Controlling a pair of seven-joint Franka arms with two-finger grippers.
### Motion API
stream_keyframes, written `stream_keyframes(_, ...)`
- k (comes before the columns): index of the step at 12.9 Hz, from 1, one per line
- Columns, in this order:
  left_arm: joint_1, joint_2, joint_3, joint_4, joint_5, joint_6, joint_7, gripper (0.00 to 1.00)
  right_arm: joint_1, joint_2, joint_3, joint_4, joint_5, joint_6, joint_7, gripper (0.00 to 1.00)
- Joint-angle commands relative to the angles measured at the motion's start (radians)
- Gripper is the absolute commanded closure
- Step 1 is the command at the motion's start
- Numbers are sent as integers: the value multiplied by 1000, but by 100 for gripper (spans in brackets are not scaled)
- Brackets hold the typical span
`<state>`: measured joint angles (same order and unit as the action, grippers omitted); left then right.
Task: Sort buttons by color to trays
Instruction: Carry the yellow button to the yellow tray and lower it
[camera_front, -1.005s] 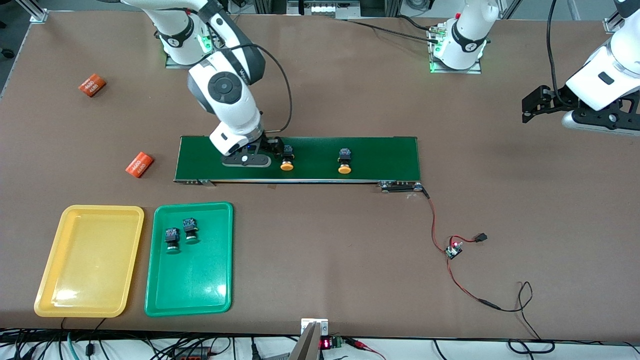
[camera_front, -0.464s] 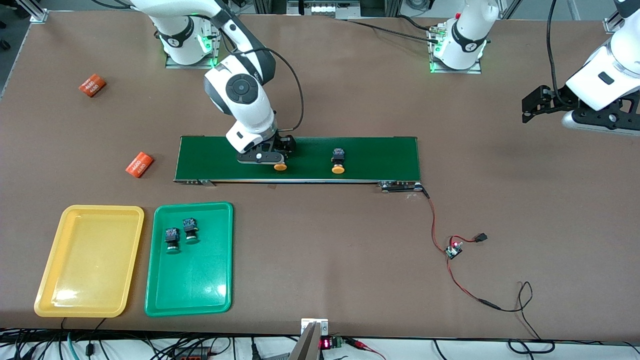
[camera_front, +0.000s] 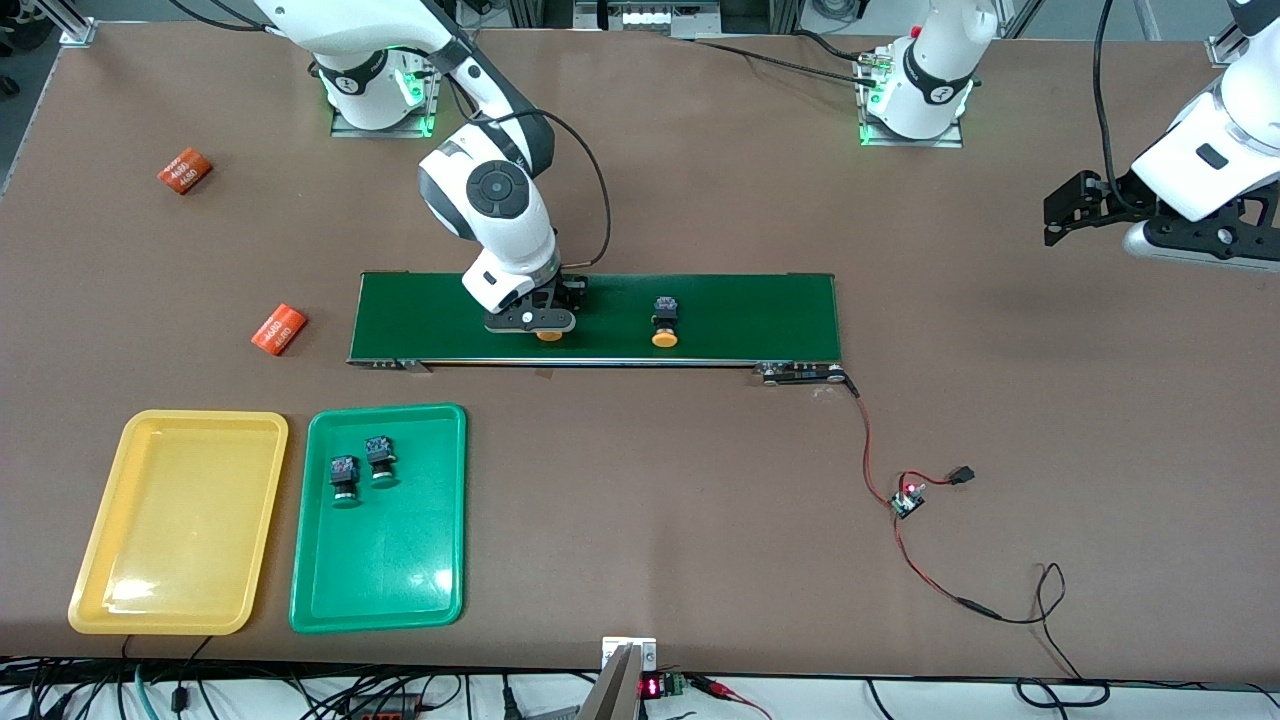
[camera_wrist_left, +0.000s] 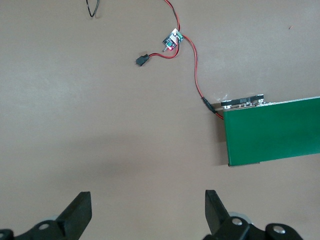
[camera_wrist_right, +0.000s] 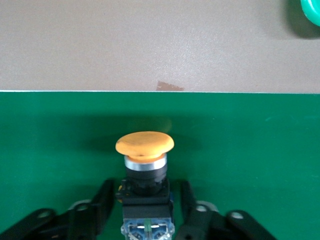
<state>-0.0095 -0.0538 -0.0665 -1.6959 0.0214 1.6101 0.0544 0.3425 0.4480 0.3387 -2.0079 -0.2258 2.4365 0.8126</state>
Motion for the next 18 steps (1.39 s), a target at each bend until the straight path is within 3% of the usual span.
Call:
stream_keyframes(1, -3, 17, 1, 36, -8, -26, 10, 0, -7, -9, 0, -11, -20, 13, 20, 91)
stream_keyframes(6, -3, 17, 1, 36, -8, -26, 10, 0, -40, -31, -21, 27, -20, -42, -32, 93)
stream_keyframes(10, -3, 17, 1, 36, -8, -26, 10, 0, -91, -26, -153, 214, -6, -255, -326, 93)
stream_keyframes(12, -3, 18, 1, 36, -8, -26, 10, 0, -164, -19, -184, 265, 0, -280, -468, 93)
stream_keyframes(15, -3, 18, 1, 36, -8, -26, 10, 0, -325, 44, -185, 334, 107, -313, -665, 93)
stream_keyframes(18, -3, 17, 1, 36, -8, -26, 10, 0, -437, 98, -211, 363, 115, -312, -898, 93)
